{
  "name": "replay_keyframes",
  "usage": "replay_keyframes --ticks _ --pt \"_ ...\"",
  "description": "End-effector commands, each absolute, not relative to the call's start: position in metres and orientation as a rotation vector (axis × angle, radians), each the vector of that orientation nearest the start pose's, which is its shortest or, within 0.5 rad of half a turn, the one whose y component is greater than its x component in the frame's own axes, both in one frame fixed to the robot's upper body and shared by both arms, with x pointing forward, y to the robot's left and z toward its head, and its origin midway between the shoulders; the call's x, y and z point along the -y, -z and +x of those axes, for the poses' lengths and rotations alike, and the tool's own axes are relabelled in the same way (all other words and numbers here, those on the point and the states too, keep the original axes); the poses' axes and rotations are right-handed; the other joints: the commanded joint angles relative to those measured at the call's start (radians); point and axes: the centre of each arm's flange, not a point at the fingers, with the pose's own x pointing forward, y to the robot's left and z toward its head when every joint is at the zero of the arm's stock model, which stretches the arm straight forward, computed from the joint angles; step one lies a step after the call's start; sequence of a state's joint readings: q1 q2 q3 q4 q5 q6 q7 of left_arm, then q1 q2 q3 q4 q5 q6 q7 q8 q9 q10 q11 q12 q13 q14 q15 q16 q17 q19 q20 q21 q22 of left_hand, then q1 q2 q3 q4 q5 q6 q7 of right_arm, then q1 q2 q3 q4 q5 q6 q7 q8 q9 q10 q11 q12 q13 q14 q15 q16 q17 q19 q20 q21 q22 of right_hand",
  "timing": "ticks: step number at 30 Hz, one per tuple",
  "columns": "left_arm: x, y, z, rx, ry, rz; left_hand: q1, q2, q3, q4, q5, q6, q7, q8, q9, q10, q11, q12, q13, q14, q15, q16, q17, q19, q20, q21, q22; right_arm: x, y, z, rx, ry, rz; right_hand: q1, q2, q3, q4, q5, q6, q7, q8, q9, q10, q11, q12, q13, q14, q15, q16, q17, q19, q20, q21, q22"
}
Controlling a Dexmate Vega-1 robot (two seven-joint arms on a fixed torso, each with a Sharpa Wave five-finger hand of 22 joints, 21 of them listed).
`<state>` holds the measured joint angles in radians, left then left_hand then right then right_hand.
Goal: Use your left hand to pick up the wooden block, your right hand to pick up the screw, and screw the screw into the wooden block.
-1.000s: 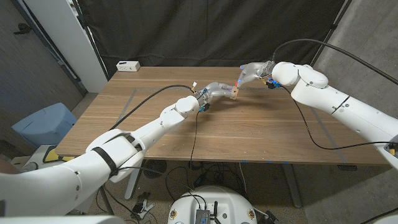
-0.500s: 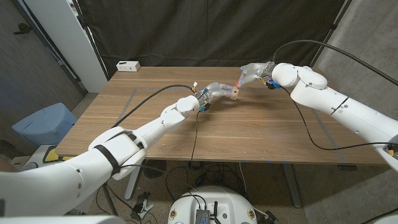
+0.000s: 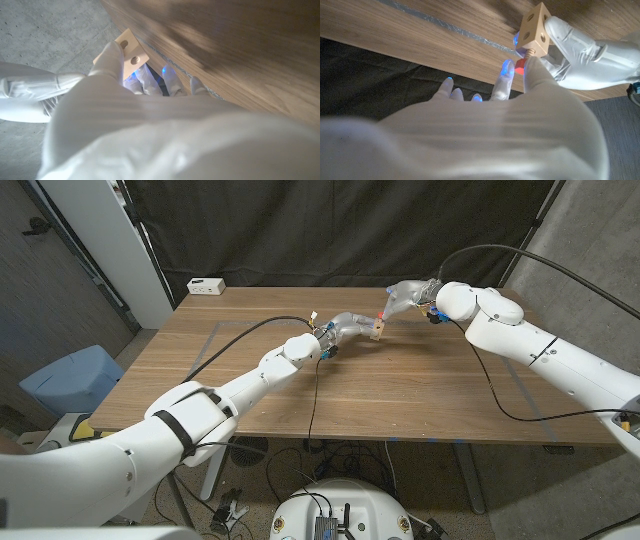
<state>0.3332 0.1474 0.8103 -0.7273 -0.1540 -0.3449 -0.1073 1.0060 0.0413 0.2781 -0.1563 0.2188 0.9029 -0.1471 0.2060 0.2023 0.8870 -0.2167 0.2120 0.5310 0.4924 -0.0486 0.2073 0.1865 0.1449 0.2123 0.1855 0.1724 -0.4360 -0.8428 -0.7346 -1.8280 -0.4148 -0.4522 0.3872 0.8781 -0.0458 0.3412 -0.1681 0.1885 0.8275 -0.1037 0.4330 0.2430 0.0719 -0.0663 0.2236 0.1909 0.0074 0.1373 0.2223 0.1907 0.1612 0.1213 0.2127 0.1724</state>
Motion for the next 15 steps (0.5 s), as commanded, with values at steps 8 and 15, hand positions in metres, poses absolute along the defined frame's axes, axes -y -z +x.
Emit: replay_keyframes --ticks 8,15 --pt "-0.0495 -0.0249 0.7086 0.598 0.522 0.601 -0.004 0.024 0.013 0.005 0.006 0.009 -0.002 0.005 0.002 0.004 0.0 0.005 0.002 -0.005 -0.032 -0.001 0.0 -0.008 0.0 0.007 0.003 0.2113 -0.1228 0.5979 0.392 -0.052 -1.493 0.011 -0.006 0.004 0.006 -0.004 0.033 0.008 0.023 0.012 0.033 0.004 0.004 0.003 0.024 -0.006 0.007 0.0 0.025 -0.004 0.006 0.003" --pt "-0.049 -0.024 0.7073 0.599 0.523 0.601 -0.006 0.023 0.013 0.005 0.006 0.009 0.0 0.005 0.002 0.006 0.001 0.006 0.002 -0.004 -0.033 -0.001 0.0 -0.008 0.0 0.007 0.003 0.2094 -0.1218 0.5966 0.391 -0.037 -1.506 0.002 -0.013 0.0 0.011 -0.004 0.049 0.009 0.036 0.018 0.048 0.004 0.004 0.003 0.038 -0.008 0.009 0.002 0.03 -0.004 0.005 0.004"
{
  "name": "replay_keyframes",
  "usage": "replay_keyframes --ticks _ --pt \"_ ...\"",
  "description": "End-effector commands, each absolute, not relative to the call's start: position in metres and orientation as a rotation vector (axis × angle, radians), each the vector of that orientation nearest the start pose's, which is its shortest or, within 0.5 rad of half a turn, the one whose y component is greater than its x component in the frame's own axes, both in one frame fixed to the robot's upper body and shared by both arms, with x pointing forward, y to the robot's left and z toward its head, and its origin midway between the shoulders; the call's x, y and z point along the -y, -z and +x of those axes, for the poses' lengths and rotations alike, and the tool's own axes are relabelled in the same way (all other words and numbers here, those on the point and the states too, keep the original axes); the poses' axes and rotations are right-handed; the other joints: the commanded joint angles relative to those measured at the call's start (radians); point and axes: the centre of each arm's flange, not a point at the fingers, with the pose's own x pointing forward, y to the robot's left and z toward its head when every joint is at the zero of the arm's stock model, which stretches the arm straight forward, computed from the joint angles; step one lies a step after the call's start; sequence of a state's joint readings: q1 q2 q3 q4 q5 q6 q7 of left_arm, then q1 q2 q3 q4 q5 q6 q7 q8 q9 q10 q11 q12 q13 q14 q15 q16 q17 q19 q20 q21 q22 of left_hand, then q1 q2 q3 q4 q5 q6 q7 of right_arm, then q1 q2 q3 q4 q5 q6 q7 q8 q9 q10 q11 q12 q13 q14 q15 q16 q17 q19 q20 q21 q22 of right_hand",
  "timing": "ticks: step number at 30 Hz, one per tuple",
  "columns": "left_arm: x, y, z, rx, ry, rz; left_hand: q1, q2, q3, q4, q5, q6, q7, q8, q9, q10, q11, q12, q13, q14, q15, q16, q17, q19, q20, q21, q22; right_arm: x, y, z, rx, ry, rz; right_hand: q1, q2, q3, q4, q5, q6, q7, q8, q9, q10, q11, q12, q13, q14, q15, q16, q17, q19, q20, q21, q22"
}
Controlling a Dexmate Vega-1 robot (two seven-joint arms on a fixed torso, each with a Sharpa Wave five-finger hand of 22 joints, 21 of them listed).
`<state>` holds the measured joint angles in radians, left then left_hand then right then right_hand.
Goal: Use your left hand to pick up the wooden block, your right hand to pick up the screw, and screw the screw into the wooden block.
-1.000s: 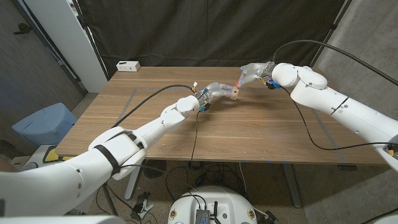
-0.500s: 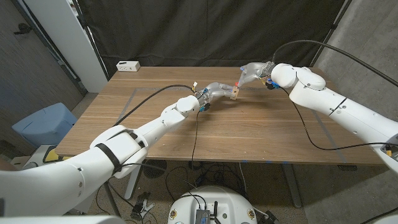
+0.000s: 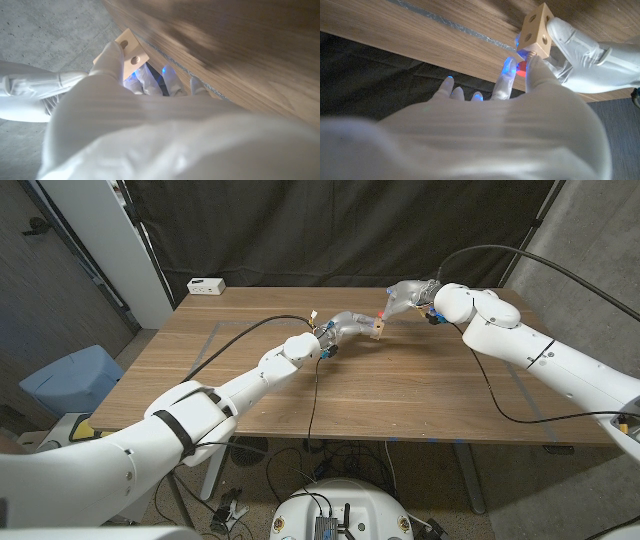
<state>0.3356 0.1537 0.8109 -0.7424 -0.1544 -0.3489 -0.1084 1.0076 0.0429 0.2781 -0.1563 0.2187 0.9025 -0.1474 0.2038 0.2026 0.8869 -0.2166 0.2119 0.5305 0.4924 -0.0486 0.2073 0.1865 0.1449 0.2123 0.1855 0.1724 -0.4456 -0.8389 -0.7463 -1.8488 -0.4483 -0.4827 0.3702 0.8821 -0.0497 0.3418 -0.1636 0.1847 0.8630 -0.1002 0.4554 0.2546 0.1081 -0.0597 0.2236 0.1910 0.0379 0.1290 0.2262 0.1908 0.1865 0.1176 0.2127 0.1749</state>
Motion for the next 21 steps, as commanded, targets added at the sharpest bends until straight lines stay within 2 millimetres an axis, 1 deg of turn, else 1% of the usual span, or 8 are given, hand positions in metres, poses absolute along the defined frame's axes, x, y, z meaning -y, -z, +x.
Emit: replay_keyframes --ticks 1,3,5,10,11,12,15,21 --pt "-0.0489 -0.0238 0.7072 0.598 0.523 0.601 -0.007 0.022 0.013 0.005 0.006 0.01 0.0 0.007 0.002 0.006 0.0 0.006 0.002 -0.004 -0.034 -0.001 0.0 -0.008 0.0 0.007 0.003 0.2092 -0.1216 0.5965 0.391 -0.033 -1.506 -0.004 -0.01 -0.002 0.008 -0.001 0.015 0.006 0.015 0.007 0.015 -0.002 0.004 0.002 0.008 0.001 0.005 0.002 0.005 0.001 0.004 0.001" --pt "-0.0488 -0.0235 0.7073 0.598 0.523 0.6 -0.004 0.023 0.014 0.004 0.007 0.009 0.0 0.007 0.002 0.003 0.001 0.005 0.003 -0.005 -0.033 -0.002 0.0 -0.008 0.0 0.007 0.003 0.209 -0.1211 0.5963 0.391 -0.027 -1.507 -0.014 -0.016 -0.007 0.011 -0.001 0.026 0.01 0.023 0.011 0.026 0.002 0.005 0.003 0.012 -0.001 0.005 0.003 0.007 0.0 0.004 0.001" --pt "-0.0487 -0.0235 0.7074 0.598 0.524 0.6 -0.004 0.023 0.014 0.004 0.007 0.009 0.001 0.007 0.002 0.004 0.0 0.005 0.003 -0.005 -0.034 -0.002 0.0 -0.008 0.0 0.007 0.003 0.2086 -0.1204 0.5961 0.396 -0.017 -1.505 -0.028 -0.022 -0.013 0.017 -0.001 0.051 0.012 0.04 0.017 0.043 0.003 0.006 0.003 0.024 -0.006 0.008 0.005 0.011 -0.001 0.002 0.002" --pt "-0.0489 -0.0236 0.7078 0.597 0.522 0.599 -0.005 0.024 0.015 0.004 0.007 0.009 0.0 0.007 0.002 0.004 0.0 0.006 0.003 -0.005 -0.033 -0.002 0.0 -0.008 0.0 0.007 0.003 0.2075 -0.1193 0.5961 0.395 0.008 -1.51 -0.055 -0.023 -0.022 0.027 -0.001 0.111 0.004 0.072 0.021 0.086 -0.006 0.01 0.003 0.054 -0.016 0.015 0.007 0.033 -0.009 0.006 0.002" --pt "-0.0489 -0.0235 0.7079 0.597 0.522 0.599 -0.005 0.024 0.015 0.005 0.007 0.01 -0.001 0.007 0.002 0.003 0.0 0.006 0.003 -0.006 -0.032 -0.002 0.0 -0.008 0.0 0.007 0.003 0.2074 -0.1188 0.5961 0.394 0.01 -1.509 -0.057 -0.023 -0.023 0.027 -0.001 0.123 0.009 0.078 0.022 0.091 -0.007 0.01 0.003 0.056 -0.017 0.015 0.008 0.035 -0.009 0.006 0.002" --pt "-0.0489 -0.0234 0.7081 0.597 0.523 0.599 -0.005 0.024 0.015 0.005 0.007 0.01 -0.002 0.007 0.002 0.003 0.0 0.006 0.003 -0.006 -0.033 -0.002 0.0 -0.008 0.0 0.007 0.003 0.2075 -0.1185 0.5961 0.394 0.013 -1.509 -0.058 -0.023 -0.023 0.027 -0.001 0.127 0.006 0.082 0.023 0.097 -0.016 0.01 0.003 0.06 -0.017 0.015 0.008 0.036 -0.01 0.005 0.002" --pt "-0.0486 -0.0229 0.7088 0.595 0.524 0.598 -0.003 0.024 0.016 0.003 0.008 0.009 -0.002 0.007 0.002 0.003 0.0 0.005 0.003 -0.005 -0.032 -0.002 0.0 -0.008 0.0 0.007 0.003 0.208 -0.1175 0.5958 0.384 0.021 -1.514 -0.064 -0.023 -0.025 0.029 -0.001 0.152 0.007 0.1 0.031 0.114 -0.014 0.012 0.003 0.072 -0.019 0.018 0.008 0.041 -0.013 0.005 0.002" --pt "-0.0474 -0.0227 0.709 0.593 0.528 0.6 -0.004 0.025 0.017 0.004 0.008 0.009 -0.002 0.007 0.002 0.003 0.0 0.005 0.003 -0.006 -0.033 -0.002 -0.001 -0.008 0.0 0.007 0.003 0.209 -0.1165 0.5952 0.385 0.041 -1.508 -0.12 -0.05 -0.055 0.043 -0.003 0.21 0.016 0.149 0.057 0.154 -0.016 0.011 0.003 0.09 -0.025 0.018 0.01 0.052 -0.018 0.003 0.003"
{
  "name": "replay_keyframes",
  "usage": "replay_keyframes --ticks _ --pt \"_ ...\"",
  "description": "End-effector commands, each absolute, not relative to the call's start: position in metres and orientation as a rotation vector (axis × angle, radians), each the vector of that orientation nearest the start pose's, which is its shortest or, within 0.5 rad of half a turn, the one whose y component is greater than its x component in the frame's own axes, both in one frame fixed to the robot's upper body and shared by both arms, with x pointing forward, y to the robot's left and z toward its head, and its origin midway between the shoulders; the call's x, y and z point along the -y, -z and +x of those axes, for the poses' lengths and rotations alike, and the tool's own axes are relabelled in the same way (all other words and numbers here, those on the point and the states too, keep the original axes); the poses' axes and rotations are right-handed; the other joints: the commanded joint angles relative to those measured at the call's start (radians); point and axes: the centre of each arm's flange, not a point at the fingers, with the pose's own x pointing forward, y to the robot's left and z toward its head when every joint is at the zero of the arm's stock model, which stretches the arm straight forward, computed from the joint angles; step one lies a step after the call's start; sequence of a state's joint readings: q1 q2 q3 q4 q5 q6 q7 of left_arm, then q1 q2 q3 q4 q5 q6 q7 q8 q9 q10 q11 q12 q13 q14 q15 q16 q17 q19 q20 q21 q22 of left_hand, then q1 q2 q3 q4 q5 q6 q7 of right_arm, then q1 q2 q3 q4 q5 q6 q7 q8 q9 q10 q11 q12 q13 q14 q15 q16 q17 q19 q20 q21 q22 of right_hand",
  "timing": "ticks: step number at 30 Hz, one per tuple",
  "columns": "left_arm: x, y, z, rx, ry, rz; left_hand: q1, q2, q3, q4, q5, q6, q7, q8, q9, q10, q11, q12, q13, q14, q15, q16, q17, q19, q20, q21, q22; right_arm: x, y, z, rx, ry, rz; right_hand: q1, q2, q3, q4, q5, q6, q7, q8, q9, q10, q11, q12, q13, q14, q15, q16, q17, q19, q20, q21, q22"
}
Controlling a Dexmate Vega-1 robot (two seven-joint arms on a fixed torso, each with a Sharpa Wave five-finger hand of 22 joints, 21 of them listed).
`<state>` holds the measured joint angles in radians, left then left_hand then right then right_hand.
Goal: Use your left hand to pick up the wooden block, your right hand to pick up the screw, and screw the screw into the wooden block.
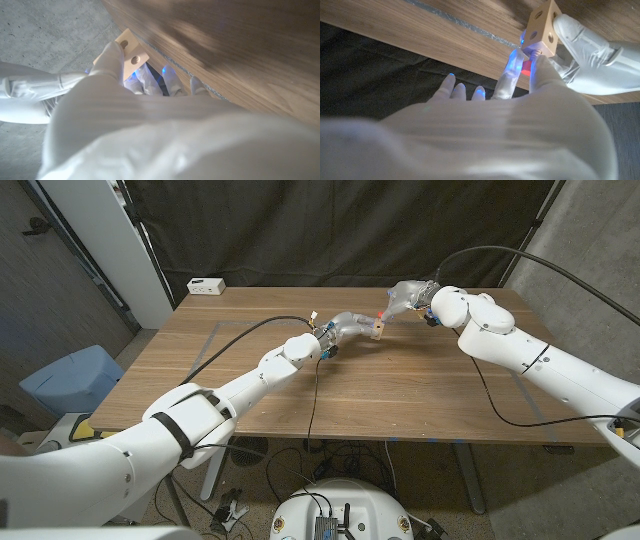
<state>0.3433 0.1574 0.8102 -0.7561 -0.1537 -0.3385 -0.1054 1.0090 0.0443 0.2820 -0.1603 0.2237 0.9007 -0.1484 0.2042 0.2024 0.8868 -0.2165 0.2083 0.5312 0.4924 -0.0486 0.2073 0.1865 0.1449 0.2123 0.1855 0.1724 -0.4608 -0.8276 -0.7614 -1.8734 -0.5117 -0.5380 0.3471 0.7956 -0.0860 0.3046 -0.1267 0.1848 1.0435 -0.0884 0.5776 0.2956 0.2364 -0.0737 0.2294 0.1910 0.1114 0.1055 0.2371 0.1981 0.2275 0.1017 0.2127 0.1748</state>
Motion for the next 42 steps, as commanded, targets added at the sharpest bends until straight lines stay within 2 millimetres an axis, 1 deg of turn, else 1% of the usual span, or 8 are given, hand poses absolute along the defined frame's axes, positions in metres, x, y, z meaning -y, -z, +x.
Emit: replay_keyframes --ticks 1,6,14,21,25,28,34,42 --pt "-0.0473 -0.0226 0.7091 0.593 0.528 0.599 -0.005 0.023 0.013 0.008 0.003 0.012 -0.001 0.007 0.002 0.003 0.0 0.009 0.002 -0.005 -0.032 -0.002 -0.001 -0.008 0.0 0.007 0.003 0.209 -0.1164 0.595 0.384 0.045 -1.508 -0.044 -0.018 -0.023 0.009 -0.003 0.037 0.005 0.034 0.021 0.027 -0.001 0.004 0.003 0.019 -0.003 0.008 0.003 0.012 -0.003 0.002 0.003" --pt "-0.0473 -0.0224 0.7089 0.593 0.527 0.598 -0.005 0.023 0.014 0.008 0.003 0.011 0.0 0.007 0.002 0.003 0.0 0.009 0.002 -0.006 -0.032 -0.003 -0.001 -0.008 0.0 0.007 0.003 0.209 -0.1164 0.5945 0.38 0.041 -1.515 -0.14 -0.055 -0.071 0.038 0.002 0.047 0.016 0.064 0.049 0.044 0.015 -0.005 0.004 0.028 0.002 0.005 0.006 0.011 -0.001 -0.003 0.004" --pt "-0.048 -0.0216 0.7086 0.592 0.525 0.594 -0.003 0.025 0.016 0.007 0.004 0.011 0.0 0.007 0.002 0.002 0.001 0.008 0.001 -0.006 -0.031 -0.003 -0.001 -0.008 0.0 0.007 0.003 0.2084 -0.1167 0.5941 0.365 0.045 -1.518 -0.302 -0.086 -0.151 0.09 0.02 0.024 0.041 0.086 0.085 0.046 0.045 -0.021 0.005 0.021 0.017 -0.004 0.009 -0.007 0.007 -0.01 0.005" --pt "-0.0482 -0.0216 0.7088 0.592 0.528 0.594 -0.004 0.025 0.016 0.008 0.005 0.01 0.002 0.006 0.002 0.004 0.0 0.009 0.001 -0.005 -0.032 -0.003 -0.001 -0.008 0.0 0.007 0.003 0.2077 -0.1175 0.5952 0.339 0.03 -1.531 -0.344 -0.084 -0.175 0.101 0.03 -0.004 0.051 0.089 0.1 0.047 0.069 -0.025 0.005 0.021 0.021 -0.006 0.01 -0.014 0.011 -0.013 0.005" --pt "-0.0482 -0.0217 0.7091 0.592 0.529 0.594 -0.005 0.026 0.017 0.009 0.005 0.01 0.0 0.007 0.002 0.004 0.0 0.009 0.002 -0.005 -0.032 -0.003 -0.001 -0.008 0.0 0.007 0.003 0.2067 -0.1186 0.5955 0.318 0.006 -1.548 -0.378 -0.073 -0.2 0.106 0.05 -0.135 0.063 0.062 0.118 0.008 0.121 -0.041 0.008 0.002 0.044 -0.017 0.012 -0.044 0.022 -0.019 0.005" --pt "-0.0485 -0.0221 0.7096 0.591 0.529 0.595 -0.005 0.024 0.017 0.008 0.005 0.01 0.001 0.007 0.002 0.004 0.0 0.009 0.001 -0.005 -0.033 -0.003 -0.002 -0.008 0.0 0.007 0.003 0.2073 -0.1194 0.5949 0.314 -0.01 -1.552 -0.369 -0.058 -0.2 0.098 0.061 -0.216 0.077 0.029 0.102 -0.025 0.137 -0.046 0.01 -0.018 0.065 -0.025 0.011 -0.061 0.031 -0.021 0.004" --pt "-0.0483 -0.0225 0.7104 0.589 0.533 0.596 -0.006 0.025 0.017 0.009 0.005 0.008 0.001 0.006 0.002 0.002 0.0 0.008 0.001 -0.005 -0.033 -0.003 -0.001 -0.007 0.0 0.008 0.003 0.2086 -0.1215 0.5926 0.32 -0.04 -1.557 -0.328 -0.024 -0.181 0.072 0.06 -0.348 0.105 -0.024 0.074 -0.093 0.175 -0.047 0.014 -0.068 0.098 -0.039 0.009 -0.101 0.047 -0.023 0.004" --pt "-0.0472 -0.0231 0.7109 0.589 0.537 0.6 -0.005 0.025 0.018 0.008 0.006 0.004 0.001 0.005 0.002 0.001 0.001 0.008 0.0 -0.006 -0.031 -0.004 -0.001 -0.008 0.0 0.007 0.003 0.2106 -0.1256 0.5902 0.325 -0.091 -1.545 -0.281 0.012 -0.147 0.042 0.027 -0.453 0.121 -0.079 0.047 -0.15 0.19 -0.046 0.015 -0.114 0.106 -0.046 0.004 -0.141 0.057 -0.024 0.004"
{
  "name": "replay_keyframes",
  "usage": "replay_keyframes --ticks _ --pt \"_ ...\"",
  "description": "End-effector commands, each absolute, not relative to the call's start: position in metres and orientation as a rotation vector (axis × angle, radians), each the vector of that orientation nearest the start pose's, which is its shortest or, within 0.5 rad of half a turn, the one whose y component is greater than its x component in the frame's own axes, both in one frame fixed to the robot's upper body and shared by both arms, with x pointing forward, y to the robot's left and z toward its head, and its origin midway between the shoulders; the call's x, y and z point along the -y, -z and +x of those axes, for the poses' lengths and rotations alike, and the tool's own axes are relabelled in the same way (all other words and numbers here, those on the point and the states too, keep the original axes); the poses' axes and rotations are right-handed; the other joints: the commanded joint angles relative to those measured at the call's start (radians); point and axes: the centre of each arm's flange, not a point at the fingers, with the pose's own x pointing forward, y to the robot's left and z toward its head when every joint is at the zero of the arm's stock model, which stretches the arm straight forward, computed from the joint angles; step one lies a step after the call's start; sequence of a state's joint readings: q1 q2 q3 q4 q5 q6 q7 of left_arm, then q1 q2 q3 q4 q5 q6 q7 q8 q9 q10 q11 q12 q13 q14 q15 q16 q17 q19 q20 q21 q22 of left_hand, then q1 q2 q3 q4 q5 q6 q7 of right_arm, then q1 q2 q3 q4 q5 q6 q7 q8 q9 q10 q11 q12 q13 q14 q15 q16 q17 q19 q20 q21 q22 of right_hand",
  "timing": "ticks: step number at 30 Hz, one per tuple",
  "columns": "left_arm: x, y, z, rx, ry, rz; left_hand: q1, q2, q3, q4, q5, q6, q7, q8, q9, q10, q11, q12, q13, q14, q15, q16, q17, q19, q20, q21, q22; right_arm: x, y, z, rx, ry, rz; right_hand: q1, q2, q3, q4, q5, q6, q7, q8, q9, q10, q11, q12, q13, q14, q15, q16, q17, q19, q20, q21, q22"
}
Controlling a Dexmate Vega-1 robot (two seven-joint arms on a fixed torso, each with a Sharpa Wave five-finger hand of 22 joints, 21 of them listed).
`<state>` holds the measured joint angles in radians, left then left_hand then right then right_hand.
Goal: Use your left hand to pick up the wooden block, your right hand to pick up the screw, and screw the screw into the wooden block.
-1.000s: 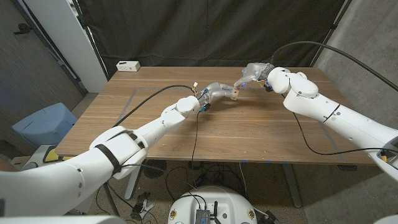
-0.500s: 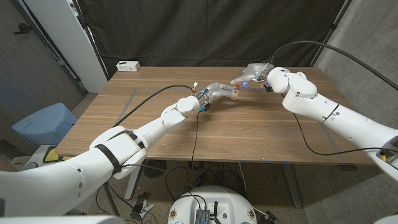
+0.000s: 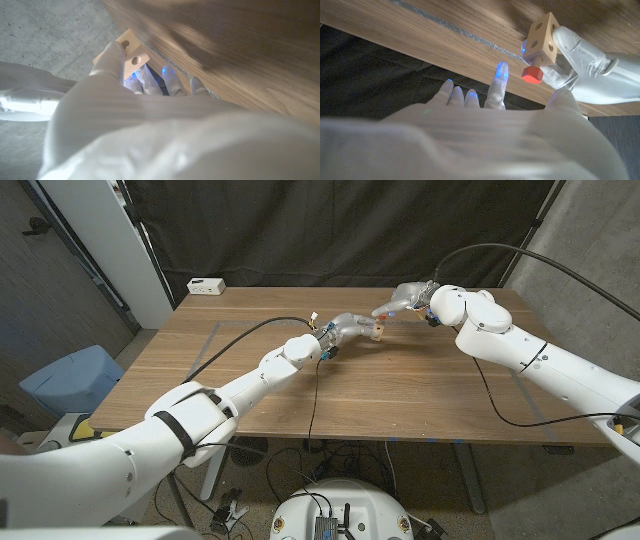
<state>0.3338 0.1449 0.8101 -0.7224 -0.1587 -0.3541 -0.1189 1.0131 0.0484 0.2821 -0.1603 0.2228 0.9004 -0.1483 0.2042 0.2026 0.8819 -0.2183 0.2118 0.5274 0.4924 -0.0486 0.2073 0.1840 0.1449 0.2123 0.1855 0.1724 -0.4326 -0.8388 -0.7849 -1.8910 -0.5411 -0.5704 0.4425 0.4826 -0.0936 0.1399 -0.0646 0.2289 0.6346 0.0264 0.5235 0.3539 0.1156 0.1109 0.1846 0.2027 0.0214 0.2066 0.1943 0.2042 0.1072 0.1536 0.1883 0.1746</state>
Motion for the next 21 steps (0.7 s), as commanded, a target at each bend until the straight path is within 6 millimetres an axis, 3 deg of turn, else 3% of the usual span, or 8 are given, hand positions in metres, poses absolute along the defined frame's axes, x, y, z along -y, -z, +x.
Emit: replay_keyframes --ticks 1,8,12,21 --pt "-0.047 -0.023 0.711 0.589 0.537 0.602 -0.01 0.021 0.018 0.009 0.007 0.005 0.0 0.005 0.002 0.006 0.002 0.004 0.004 -0.006 -0.031 -0.004 0.001 -0.008 0.0 0.007 0.003 0.211 -0.126 0.59 0.324 -0.103 -1.544 0.035 0.022 0.02 -0.022 -0.018 -0.052 0.007 -0.029 -0.014 -0.033 0.008 -0.001 0.004 -0.029 0.005 -0.004 -0.002 -0.026 0.006 -0.001 0.004" --pt "-0.048 -0.024 0.711 0.59 0.534 0.604 -0.009 0.021 0.019 0.008 0.007 0.003 0.001 0.004 0.002 0.006 0.003 0.005 0.005 -0.006 -0.032 -0.004 0.001 -0.007 0.0 0.008 0.003 0.212 -0.132 0.589 0.32 -0.184 -1.535 0.088 0.046 0.058 -0.059 -0.017 -0.131 0.022 -0.082 -0.041 -0.103 0.02 -0.002 0.004 -0.087 0.006 -0.008 -0.003 -0.07 0.013 -0.003 0.003" --pt "-0.047 -0.024 0.711 0.59 0.534 0.603 -0.008 0.022 0.019 0.007 0.007 0.0 0.0 0.003 0.002 0.005 0.003 0.005 0.005 -0.007 -0.031 -0.004 0.001 -0.008 0.0 0.007 0.003 0.214 -0.136 0.589 0.323 -0.217 -1.534 0.124 0.058 0.082 -0.081 -0.011 -0.156 0.005 -0.105 -0.056 -0.149 0.012 -0.004 0.004 -0.118 0.007 -0.009 -0.004 -0.088 0.016 -0.001 0.003" --pt "-0.047 -0.023 0.711 0.586 0.534 0.602 -0.009 0.021 0.019 0.008 0.008 0.003 -0.001 0.005 0.002 0.005 0.002 0.005 0.004 -0.008 -0.034 -0.004 0.001 -0.008 0.0 0.007 0.003 0.218 -0.144 0.592 0.334 -0.249 -1.509 0.201 0.069 0.127 -0.11 -0.002 -0.153 -0.053 -0.12 -0.079 -0.192 -0.022 0.002 0.002 -0.145 0.006 -0.004 -0.004 -0.094 0.02 0.004 0.001"
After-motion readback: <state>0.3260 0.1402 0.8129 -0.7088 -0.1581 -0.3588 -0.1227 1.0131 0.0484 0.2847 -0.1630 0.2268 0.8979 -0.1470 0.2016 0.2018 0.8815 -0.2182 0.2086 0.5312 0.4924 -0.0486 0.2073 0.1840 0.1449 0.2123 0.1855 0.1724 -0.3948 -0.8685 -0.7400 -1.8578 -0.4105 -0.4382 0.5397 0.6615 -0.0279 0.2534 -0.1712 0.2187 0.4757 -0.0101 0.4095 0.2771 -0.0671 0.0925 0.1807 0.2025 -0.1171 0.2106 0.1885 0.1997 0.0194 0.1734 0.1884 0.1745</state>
